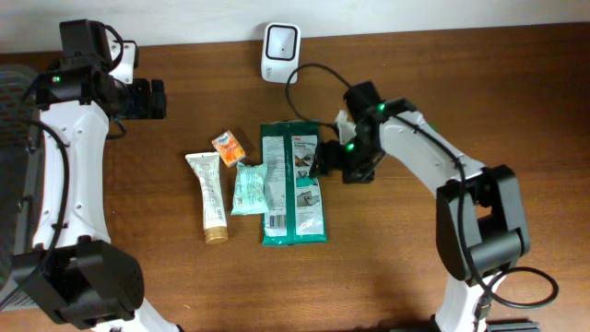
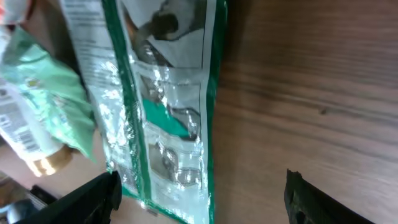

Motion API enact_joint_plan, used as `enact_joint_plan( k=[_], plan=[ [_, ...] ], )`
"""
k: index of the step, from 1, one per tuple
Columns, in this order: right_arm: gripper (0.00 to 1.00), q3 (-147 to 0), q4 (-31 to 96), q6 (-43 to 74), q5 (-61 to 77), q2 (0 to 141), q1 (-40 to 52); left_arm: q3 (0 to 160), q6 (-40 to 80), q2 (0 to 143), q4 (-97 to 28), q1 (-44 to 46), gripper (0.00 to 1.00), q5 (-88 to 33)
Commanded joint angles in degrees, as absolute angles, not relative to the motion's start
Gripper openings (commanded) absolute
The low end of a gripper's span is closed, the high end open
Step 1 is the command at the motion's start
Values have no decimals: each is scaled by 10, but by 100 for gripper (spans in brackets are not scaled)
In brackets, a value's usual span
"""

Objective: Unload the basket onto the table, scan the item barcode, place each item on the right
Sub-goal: 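Grasp the green gloves pack with both grippers from either side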

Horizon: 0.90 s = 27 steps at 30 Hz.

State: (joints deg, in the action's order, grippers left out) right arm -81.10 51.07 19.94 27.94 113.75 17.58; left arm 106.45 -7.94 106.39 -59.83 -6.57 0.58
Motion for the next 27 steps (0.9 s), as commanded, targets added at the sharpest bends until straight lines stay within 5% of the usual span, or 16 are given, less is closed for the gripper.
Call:
enact_joint_plan(
  k=[1,6,12,13,14,15,18,27],
  plan=[
    [80,-775,476,230,281,1143,195,1070,-87,1059,-597,-69,99,-1],
    [80,-755,436,250,278,1148,207,1070,-87,1059,-585,-69,99,-5],
    [80,-755,424,250,278,1148,207,1069,-57,1060,-601,-67,99,-318],
    [80,-755,423,250,278,1148,207,1068,-56,1061,-604,-56,38,-317],
    [80,-755,422,250,278,1148,207,1064,-44,1062,-603,-45,13,-316],
    [80,-755,422,250,278,1148,207,1057,-10,1062,-603,-28,0,-291],
    [80,-755,421,250,278,1148,206,1012,74,1062,-593,43,0,-190],
    [80,-755,422,249,271,1148,206,826,204,1064,-521,142,0,-163]
  ],
)
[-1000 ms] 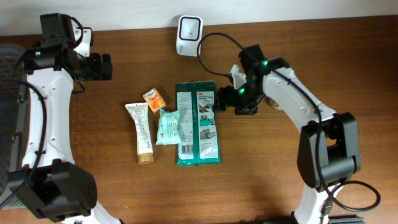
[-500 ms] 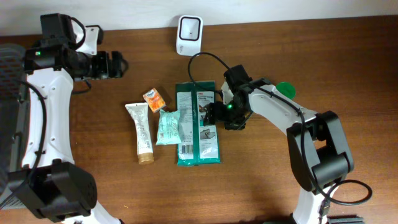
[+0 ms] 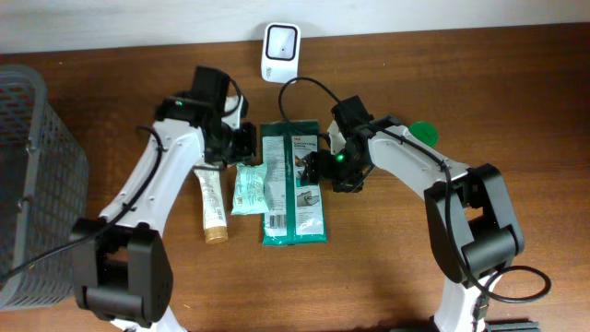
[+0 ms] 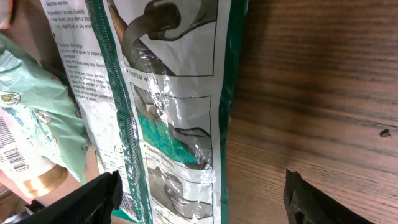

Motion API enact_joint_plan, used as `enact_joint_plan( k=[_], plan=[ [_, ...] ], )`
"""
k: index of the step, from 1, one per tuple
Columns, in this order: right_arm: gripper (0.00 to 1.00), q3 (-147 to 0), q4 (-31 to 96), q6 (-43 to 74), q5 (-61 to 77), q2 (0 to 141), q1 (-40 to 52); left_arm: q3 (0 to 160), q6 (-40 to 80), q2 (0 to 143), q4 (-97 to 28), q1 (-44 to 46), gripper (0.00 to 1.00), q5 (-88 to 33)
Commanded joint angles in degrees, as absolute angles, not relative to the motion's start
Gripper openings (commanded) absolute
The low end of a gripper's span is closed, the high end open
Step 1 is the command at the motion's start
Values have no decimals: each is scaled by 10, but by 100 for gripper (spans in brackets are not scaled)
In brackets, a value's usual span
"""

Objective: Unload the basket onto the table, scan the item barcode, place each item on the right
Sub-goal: 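Grasp the green gloves pack with both grippers from either side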

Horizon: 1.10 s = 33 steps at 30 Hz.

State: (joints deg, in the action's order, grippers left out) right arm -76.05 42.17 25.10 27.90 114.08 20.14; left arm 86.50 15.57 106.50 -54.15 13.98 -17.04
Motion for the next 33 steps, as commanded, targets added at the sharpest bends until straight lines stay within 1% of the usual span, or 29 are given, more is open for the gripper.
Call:
enact_joint_plan(
  k=[1,7,10,12,16,18,20,22,23,24,26,27,29,31,33],
  plan=[
    [80,-755,422,249,271,1148,206,807,203,1064,-504,142,0,-172],
    [80,-755,422,249,271,1148,206,731,203,1072,-422,155,0,-232],
    [80,-755,422,249,265,1148,206,730,196,1088,-421,169,0,-231],
    [80,-755,422,249,265,1148,206,730,197,1098,-421,171,0,-207],
    [80,-755,422,249,263,1148,206,730,197,1099,-441,171,0,-67],
    [80,-755,422,249,263,1148,206,730,214,1099,-444,171,0,-19],
    [80,-755,422,249,263,1148,206,730,219,1100,-439,171,0,-1],
    [80,-755,422,249,263,1148,206,730,221,1099,-429,171,0,-14],
    [80,-755,421,249,263,1148,206,731,220,1099,-416,171,0,-59],
    [80,-755,422,249,263,1148,206,734,200,1099,-399,171,0,-138],
    [80,-755,422,249,263,1148,206,737,157,1099,-370,171,0,-244],
    [80,-755,422,249,263,1148,206,737,139,1099,-363,171,0,-279],
    [80,-755,422,249,263,1148,206,728,133,1100,-384,171,0,-237],
    [80,-755,422,249,263,1148,206,706,134,1101,-377,171,0,-211],
    [80,-755,422,249,263,1148,206,699,134,1115,-380,171,0,-158]
  ],
)
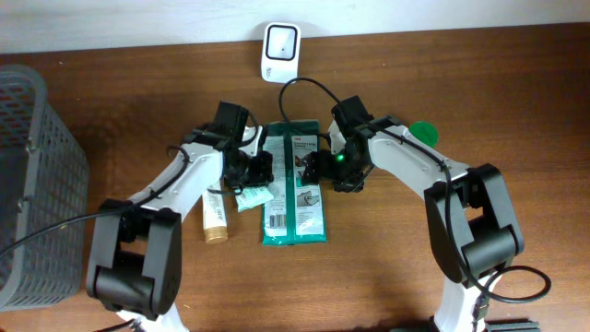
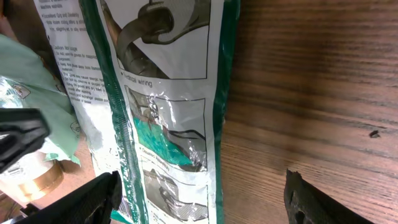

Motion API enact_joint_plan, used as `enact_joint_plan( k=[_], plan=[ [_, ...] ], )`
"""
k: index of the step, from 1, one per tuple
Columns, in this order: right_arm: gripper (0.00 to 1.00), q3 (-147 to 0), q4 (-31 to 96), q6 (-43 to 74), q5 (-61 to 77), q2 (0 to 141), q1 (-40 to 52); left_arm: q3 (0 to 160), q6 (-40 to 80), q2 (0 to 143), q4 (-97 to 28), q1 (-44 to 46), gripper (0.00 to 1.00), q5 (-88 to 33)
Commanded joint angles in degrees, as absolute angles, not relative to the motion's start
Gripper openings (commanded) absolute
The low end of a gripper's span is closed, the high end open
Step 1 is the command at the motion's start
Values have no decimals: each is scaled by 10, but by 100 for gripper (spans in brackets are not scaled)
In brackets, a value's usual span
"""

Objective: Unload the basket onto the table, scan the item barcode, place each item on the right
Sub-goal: 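Grasp the green gloves pack with both grippers from either side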

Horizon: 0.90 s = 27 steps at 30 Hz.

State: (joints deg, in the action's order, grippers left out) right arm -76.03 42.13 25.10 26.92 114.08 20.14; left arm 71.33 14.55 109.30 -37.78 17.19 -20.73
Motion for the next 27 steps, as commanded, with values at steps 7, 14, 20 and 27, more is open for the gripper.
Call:
enact_joint_plan(
  k=[7,14,20,27],
  plan=[
    [80,-755,422,249,263,1148,206,700,173,1131,-397,171,0,-72],
    [80,-755,426,250,263,1148,206,700,173,1133,-413,171,0,-112],
    [80,-755,426,254,263,1148,206,709,171,1133,-364,127,0,-286],
    [80,-755,424,254,263,1148,206,715,153,1136,-354,95,0,-324]
  ],
)
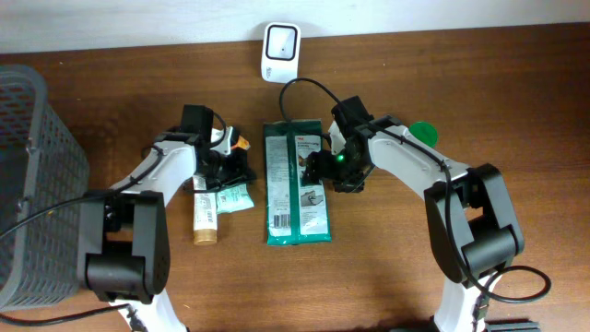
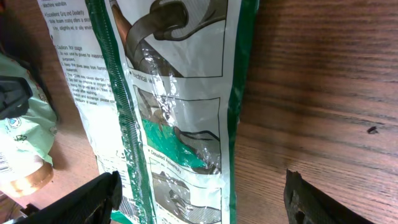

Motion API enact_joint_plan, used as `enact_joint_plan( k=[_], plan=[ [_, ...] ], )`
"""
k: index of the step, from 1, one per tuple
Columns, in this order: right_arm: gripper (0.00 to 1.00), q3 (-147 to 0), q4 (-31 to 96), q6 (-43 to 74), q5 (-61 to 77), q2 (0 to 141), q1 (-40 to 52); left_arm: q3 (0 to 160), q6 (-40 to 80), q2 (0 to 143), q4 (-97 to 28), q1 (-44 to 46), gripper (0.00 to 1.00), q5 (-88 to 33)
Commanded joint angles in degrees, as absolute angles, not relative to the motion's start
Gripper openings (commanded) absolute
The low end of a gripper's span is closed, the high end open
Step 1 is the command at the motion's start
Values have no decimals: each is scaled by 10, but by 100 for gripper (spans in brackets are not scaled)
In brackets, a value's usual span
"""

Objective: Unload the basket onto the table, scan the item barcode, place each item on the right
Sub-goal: 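Grasp the green gloves pack with both grippers from either side, then lift the gloves pack with the right gripper up to the scanner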

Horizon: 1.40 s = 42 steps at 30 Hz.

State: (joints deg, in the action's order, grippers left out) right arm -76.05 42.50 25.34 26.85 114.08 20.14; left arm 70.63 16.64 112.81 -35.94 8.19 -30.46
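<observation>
A green and white pouch (image 1: 297,184) lies flat at the middle of the table, printed side up. In the right wrist view the pouch (image 2: 180,106) fills the left half. My right gripper (image 1: 323,171) is open low over it, and its fingers (image 2: 87,202) straddle the pouch's right edge, one over the pouch and one over bare wood. The white scanner (image 1: 280,41) stands at the back edge. My left gripper (image 1: 226,172) rests on the small items left of the pouch; its jaws are hidden under the wrist.
Left of the pouch lie a mint-green packet (image 1: 231,195), a cream tube (image 1: 206,214) and an orange packet (image 1: 241,143), partly hidden. A grey wire basket (image 1: 37,184) fills the far left. A green round thing (image 1: 421,132) shows behind my right arm.
My left gripper has moved left, and the mint packet and tube now lie further left, leaving a gap beside the pouch. The right gripper stays open at the pouch's right edge.
At first my left arm was far back left and my right gripper hung open over the pouch's right edge. Then the left arm was at the small items, then at the mint packet by the pouch. Now those items lie apart from the pouch.
</observation>
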Motion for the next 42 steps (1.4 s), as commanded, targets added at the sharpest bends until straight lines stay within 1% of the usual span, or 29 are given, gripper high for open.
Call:
enact_joint_plan(
  k=[1,6,10,12,13,14,17,19,21,24,26,27,28,30,31,32,34,36,37,38,42],
  plan=[
    [80,-755,424,254,263,1148,206,715,153,1139,-353,99,0,-323],
    [80,-755,425,254,263,1148,206,715,154,1188,-354,114,0,-322],
    [80,-755,424,262,263,1149,206,715,156,1190,-353,115,0,-322],
    [80,-755,427,289,264,1158,206,715,156,1190,-354,115,0,-322],
    [78,-752,428,303,266,1169,206,715,156,1190,-354,115,0,-321],
    [75,-752,428,307,279,1181,203,715,156,1190,-354,115,0,-321],
    [75,-752,420,307,315,1200,191,715,156,1190,-354,115,0,-321],
    [74,-752,391,307,355,1213,196,715,156,1190,-353,115,0,-322],
    [69,-752,335,321,395,1232,219,715,156,1190,-353,115,0,-321],
    [55,-752,273,320,404,1232,232,715,156,1190,-353,115,0,-321],
    [53,-752,229,320,408,1232,232,715,156,1190,-354,115,0,-322],
    [49,-752,220,320,408,1232,232,715,156,1190,-354,115,0,-321],
    [41,-752,216,318,408,1232,232,715,156,1190,-354,115,0,-321],
    [20,-752,216,304,408,1232,232,715,156,1190,-354,115,0,-321],
    [8,-752,216,303,408,1232,231,715,156,1190,-354,115,0,-321],
    [4,-752,216,303,408,1232,229,715,156,1190,-354,115,0,-321],
    [4,-757,232,278,408,1221,216,715,156,1190,-354,115,0,-321],
    [4,-775,277,238,384,1198,205,715,156,1190,-354,115,0,-321],
    [4,-792,314,218,363,1174,197,715,156,1190,-354,115,3,-321],
    [4,-806,336,212,364,1148,188,715,156,1190,-354,115,12,-321],
    [4,-858,397,215,402,1041,134,715,156,1190,-354,115,23,-321]
  ],
)
